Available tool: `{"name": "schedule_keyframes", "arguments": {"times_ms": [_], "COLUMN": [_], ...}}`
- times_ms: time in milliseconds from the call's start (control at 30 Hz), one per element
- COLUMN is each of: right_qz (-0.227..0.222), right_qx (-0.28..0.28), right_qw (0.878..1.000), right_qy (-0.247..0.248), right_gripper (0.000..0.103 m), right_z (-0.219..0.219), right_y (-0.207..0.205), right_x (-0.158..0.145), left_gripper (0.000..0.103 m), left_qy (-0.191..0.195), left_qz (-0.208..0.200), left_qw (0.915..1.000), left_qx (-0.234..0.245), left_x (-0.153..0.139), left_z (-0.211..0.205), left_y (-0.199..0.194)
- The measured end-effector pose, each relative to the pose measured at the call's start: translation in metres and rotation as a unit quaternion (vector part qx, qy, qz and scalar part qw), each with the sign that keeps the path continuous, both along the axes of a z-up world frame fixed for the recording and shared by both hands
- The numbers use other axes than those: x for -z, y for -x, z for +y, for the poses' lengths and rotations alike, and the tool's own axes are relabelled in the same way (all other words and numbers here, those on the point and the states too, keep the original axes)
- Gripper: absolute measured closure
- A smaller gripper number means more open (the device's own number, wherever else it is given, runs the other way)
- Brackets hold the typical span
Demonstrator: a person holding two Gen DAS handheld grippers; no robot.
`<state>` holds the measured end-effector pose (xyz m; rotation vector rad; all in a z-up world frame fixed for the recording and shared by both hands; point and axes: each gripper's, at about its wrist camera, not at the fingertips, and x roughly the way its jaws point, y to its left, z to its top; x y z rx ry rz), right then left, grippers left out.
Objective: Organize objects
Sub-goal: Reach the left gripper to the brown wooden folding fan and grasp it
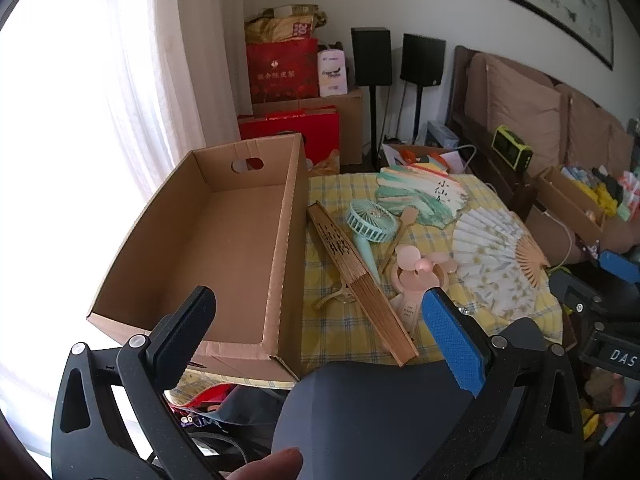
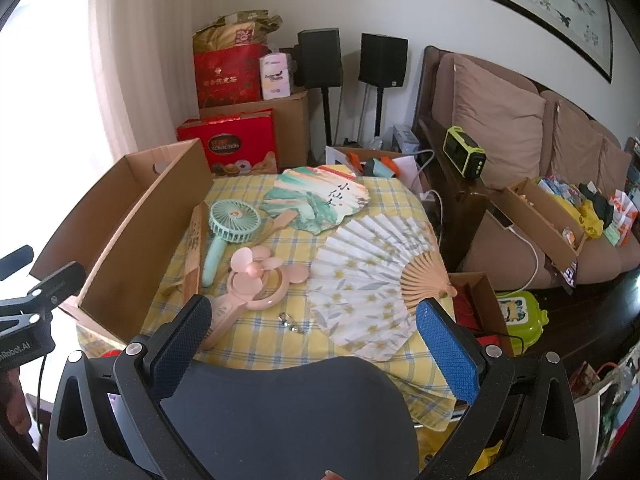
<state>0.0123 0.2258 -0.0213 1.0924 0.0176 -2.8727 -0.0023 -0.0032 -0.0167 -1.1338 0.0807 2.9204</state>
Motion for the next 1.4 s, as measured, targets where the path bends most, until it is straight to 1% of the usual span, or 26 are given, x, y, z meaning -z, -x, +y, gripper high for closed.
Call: {"name": "schedule_keyframes", "arguments": {"times_ms": [200,367,400,500,600,633,700,767,900,967,1033,1067,1133,1200,1233,1267,1300,1367,1400], "right_qz": [-0.001,-0.009,-0.016,-0.042,-0.082,-0.086,-0.088,-0.090,-0.088,-0.088,-0.090,-0.093,-0.100,-0.108,-0.114,-0.117,-0.121,-0.129,-0.130], "right_qx": [-0.002,-0.019,-0.026,-0.042,-0.054,-0.060,-0.068,-0.076,-0.091,-0.102,-0.115,-0.125,-0.138,-0.150,-0.156,-0.160,-0.165,-0.177,-0.182], "right_qw": [1.000,1.000,1.000,0.998,0.995,0.994,0.993,0.992,0.992,0.991,0.989,0.988,0.985,0.982,0.980,0.979,0.977,0.974,0.972], "right_qy": [-0.001,0.000,0.002,0.015,0.036,0.038,0.036,0.034,0.020,0.017,0.018,0.022,0.030,0.037,0.042,0.046,0.051,0.063,0.067], "right_gripper": [0.000,0.000,0.000,0.000,0.000,0.000,0.000,0.000,0.000,0.001,0.005,0.008,0.013,0.022,0.023,0.030,0.040,0.050,0.050], "right_z": [-0.001,-0.002,-0.002,-0.003,-0.004,-0.005,-0.008,-0.013,-0.024,-0.030,-0.035,-0.037,-0.041,-0.046,-0.049,-0.051,-0.054,-0.060,-0.063], "right_y": [-0.001,0.004,0.007,0.015,0.024,0.026,0.026,0.027,0.031,0.034,0.035,0.036,0.037,0.040,0.042,0.043,0.044,0.047,0.049], "right_x": [-0.001,0.002,0.004,0.013,0.026,0.029,0.033,0.037,0.043,0.047,0.051,0.053,0.059,0.065,0.069,0.072,0.075,0.081,0.083], "left_gripper": [0.000,0.000,0.000,0.000,0.000,0.000,0.000,0.000,0.000,0.000,0.000,0.000,0.000,0.002,0.003,0.004,0.005,0.008,0.011], "left_qy": [-0.021,-0.077,-0.080,-0.068,-0.079,-0.085,-0.079,-0.076,-0.089,-0.102,-0.119,-0.124,-0.139,-0.146,-0.148,-0.152,-0.158,-0.171,-0.177], "left_qz": [-0.012,-0.033,-0.031,-0.023,-0.033,-0.041,-0.052,-0.054,-0.062,-0.070,-0.079,-0.086,-0.098,-0.101,-0.098,-0.095,-0.091,-0.091,-0.095], "left_qw": [0.9997,0.9963,0.9961,0.9973,0.9960,0.9952,0.9950,0.9951,0.9936,0.9918,0.9892,0.9868,0.9830,0.9811,0.9810,0.9809,0.9803,0.9781,0.9763], "left_qx": [0.004,0.019,0.020,0.017,0.024,0.027,0.033,0.033,0.032,0.031,0.033,0.058,0.069,0.077,0.077,0.077,0.075,0.076,0.081], "left_x": [0.001,0.003,0.002,0.001,0.004,0.007,0.011,0.015,0.022,0.028,0.033,0.034,0.038,0.039,0.038,0.039,0.038,0.040,0.042], "left_z": [-0.006,-0.019,-0.020,-0.021,-0.025,-0.027,-0.026,-0.026,-0.027,-0.029,-0.029,-0.030,-0.031,-0.032,-0.033,-0.035,-0.038,-0.040,-0.041], "left_y": [0.004,0.009,0.010,0.010,0.013,0.015,0.018,0.018,0.021,0.024,0.026,0.027,0.028,0.028,0.027,0.026,0.025,0.024,0.022]}}
